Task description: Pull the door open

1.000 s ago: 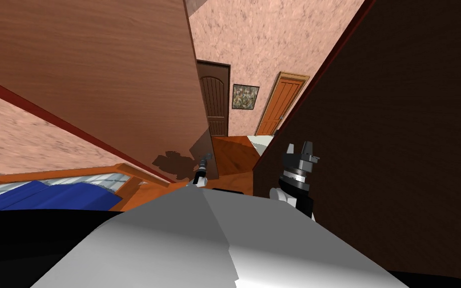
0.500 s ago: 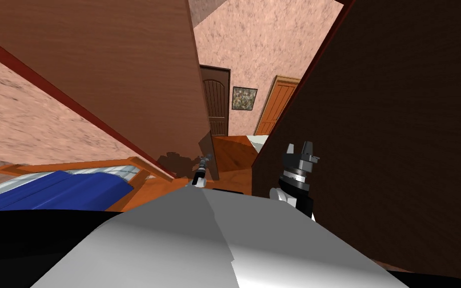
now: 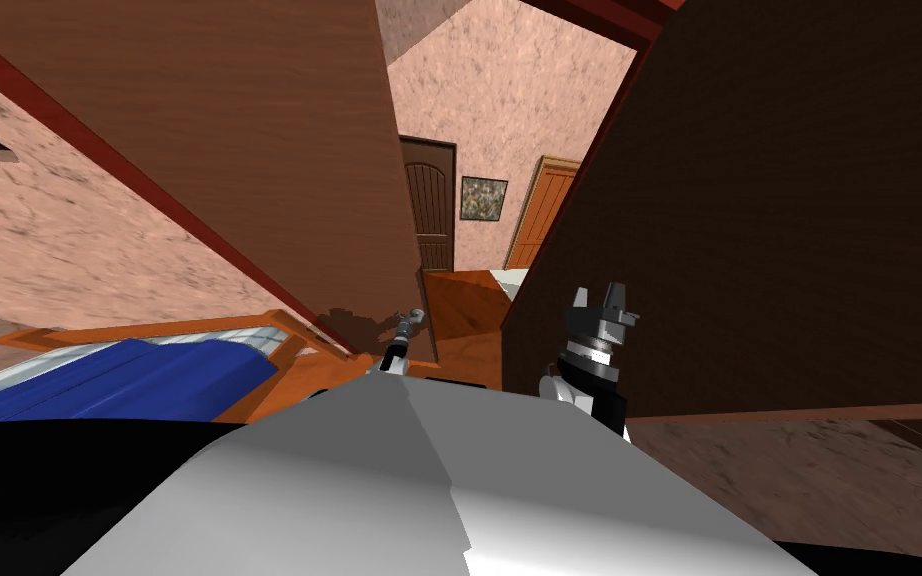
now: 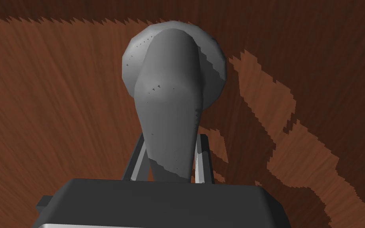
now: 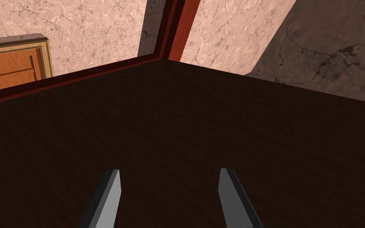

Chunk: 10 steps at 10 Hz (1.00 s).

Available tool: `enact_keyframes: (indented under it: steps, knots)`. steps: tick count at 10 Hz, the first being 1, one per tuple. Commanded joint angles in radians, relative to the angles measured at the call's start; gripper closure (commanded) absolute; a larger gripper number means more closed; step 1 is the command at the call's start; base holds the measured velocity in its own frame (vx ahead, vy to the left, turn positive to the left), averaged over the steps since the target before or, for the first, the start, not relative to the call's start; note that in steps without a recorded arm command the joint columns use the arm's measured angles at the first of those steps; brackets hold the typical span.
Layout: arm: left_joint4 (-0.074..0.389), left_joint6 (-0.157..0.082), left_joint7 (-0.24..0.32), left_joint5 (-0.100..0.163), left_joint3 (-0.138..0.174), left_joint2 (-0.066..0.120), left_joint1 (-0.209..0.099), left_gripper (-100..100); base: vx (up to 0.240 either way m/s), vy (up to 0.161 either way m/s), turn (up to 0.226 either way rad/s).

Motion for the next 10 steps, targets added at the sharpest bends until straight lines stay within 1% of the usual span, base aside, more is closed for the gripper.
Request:
enact_keyframes:
  steps: [1,2,3,4,6,7,8,9,10]
  knots:
    - [-0.018,0.003,0.025,-0.003,-0.004,0.028,0.014,100,-0.042,0.033,-0.136]
    - [-0.019,-0.001,0.041,-0.006,-0.012,0.040,0.015,100,-0.018,0.043,-0.166]
    - [-0.019,-0.001,0.041,-0.006,-0.012,0.040,0.015,100,-0.004,0.035,-0.070]
    - [-0.021,-0.005,0.052,-0.008,-0.017,0.049,0.016,100,-0.002,0.028,-0.092]
    - [-0.021,-0.005,0.052,-0.008,-0.017,0.049,0.016,100,-0.002,0.006,-0.027]
    - [-0.024,-0.013,0.070,-0.011,-0.027,0.063,0.018,100,0.020,-0.012,-0.214]
    - [-0.024,-0.013,0.070,-0.011,-0.027,0.063,0.018,100,0.022,0.002,-0.133]
    - [0.000,-0.020,0.070,-0.012,-0.029,0.056,0.009,100,0.010,0.004,-0.018]
    - [0.000,-0.035,0.095,-0.013,-0.038,0.077,0.023,100,-0.104,-0.005,-0.224]
